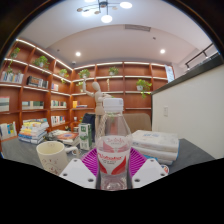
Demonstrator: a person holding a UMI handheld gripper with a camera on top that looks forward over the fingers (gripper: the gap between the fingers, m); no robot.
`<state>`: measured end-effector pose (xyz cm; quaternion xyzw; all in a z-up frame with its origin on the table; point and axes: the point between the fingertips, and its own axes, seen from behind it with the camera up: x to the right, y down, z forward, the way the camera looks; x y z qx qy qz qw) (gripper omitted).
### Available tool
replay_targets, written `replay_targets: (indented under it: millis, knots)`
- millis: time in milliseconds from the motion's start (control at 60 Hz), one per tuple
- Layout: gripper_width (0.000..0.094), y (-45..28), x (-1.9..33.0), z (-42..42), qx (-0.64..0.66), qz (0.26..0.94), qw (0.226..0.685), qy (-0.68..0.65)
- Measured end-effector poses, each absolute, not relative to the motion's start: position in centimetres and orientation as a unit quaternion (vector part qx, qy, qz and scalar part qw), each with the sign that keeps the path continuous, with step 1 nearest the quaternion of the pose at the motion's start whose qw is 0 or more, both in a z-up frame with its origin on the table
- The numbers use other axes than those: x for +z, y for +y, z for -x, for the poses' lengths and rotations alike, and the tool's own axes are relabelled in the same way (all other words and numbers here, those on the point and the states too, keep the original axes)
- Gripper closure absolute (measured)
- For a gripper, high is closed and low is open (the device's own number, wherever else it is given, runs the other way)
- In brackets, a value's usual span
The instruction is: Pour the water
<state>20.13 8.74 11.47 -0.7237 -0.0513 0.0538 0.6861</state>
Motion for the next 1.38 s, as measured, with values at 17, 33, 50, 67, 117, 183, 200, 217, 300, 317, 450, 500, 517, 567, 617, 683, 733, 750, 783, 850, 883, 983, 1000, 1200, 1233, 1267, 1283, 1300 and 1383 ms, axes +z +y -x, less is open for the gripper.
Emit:
replay_targets:
  millis: [17,33,50,67,117,183,200,217,300,317,450,500,517,567,617,683,733,750,783,850,883,983,1000,1200,1233,1267,1283,1300,1383]
  knots:
    - [0.053,8.8,11.5,-20.1,0.052,0.724,0.686,-0.051]
    - [0.0524,8.7,11.6,-20.3,0.051,0.724,0.686,-0.05]
    - [0.0495,8.8,11.6,-20.3,0.05,0.726,0.685,-0.049]
    - [0.0478,8.8,11.6,-20.4,0.047,0.726,0.684,-0.048]
    - [0.0433,8.9,11.6,-20.4,0.044,0.728,0.683,-0.045]
    - [0.0372,8.9,11.2,-20.8,0.04,0.736,0.674,-0.04]
    - [0.0347,8.9,11.0,-20.9,0.037,0.741,0.669,-0.038]
    - [0.0316,8.8,10.8,-21.1,0.034,0.746,0.664,-0.036]
    - [0.0197,7.9,10.6,-21.9,0.025,0.754,0.656,-0.019]
    - [0.0186,7.5,10.6,-22.0,0.025,0.754,0.656,-0.017]
    - [0.0096,3.4,11.4,-23.0,0.021,0.758,0.652,0.011]
    - [0.0099,1.5,11.7,-23.1,0.014,0.759,0.65,0.022]
    - [0.0101,0.8,11.7,-23.1,0.013,0.76,0.649,0.026]
    - [0.0101,-1.1,11.7,-22.7,0.008,0.764,0.644,0.031]
    - [0.0102,-3.2,11.9,-22.2,0.006,0.77,0.637,0.033]
    - [0.01,-5.4,12.0,-21.3,0.003,0.777,0.629,0.032]
    - [0.0101,-6.9,12.3,-20.6,0.001,0.778,0.627,0.032]
    - [0.0098,-7.3,12.4,-20.3,0.0,0.778,0.627,0.032]
    - [0.0096,-8.4,12.8,-19.8,0.0,0.78,0.626,0.03]
    - [0.009,-9.7,13.1,-19.1,0.0,0.782,0.623,0.027]
    - [0.0089,-10.2,13.3,-18.8,-0.001,0.782,0.622,0.026]
    - [0.0089,-11.6,14.9,-17.5,-0.001,0.775,0.631,0.013]
    - [0.0087,-11.7,15.2,-17.2,0.001,0.774,0.633,0.012]
    - [0.0085,-12.9,17.0,-15.6,0.012,0.767,0.642,0.004]
    - [0.0084,-12.9,17.3,-15.5,0.012,0.766,0.643,0.009]
    - [0.0086,-12.8,17.7,-15.6,0.01,0.765,0.644,0.01]
    - [0.0085,-12.8,17.7,-15.6,0.01,0.765,0.644,0.01]
    - [0.0085,-12.7,17.8,-15.5,0.009,0.764,0.645,0.01]
    - [0.0083,-12.8,18.5,-15.2,0.006,0.761,0.649,0.01]
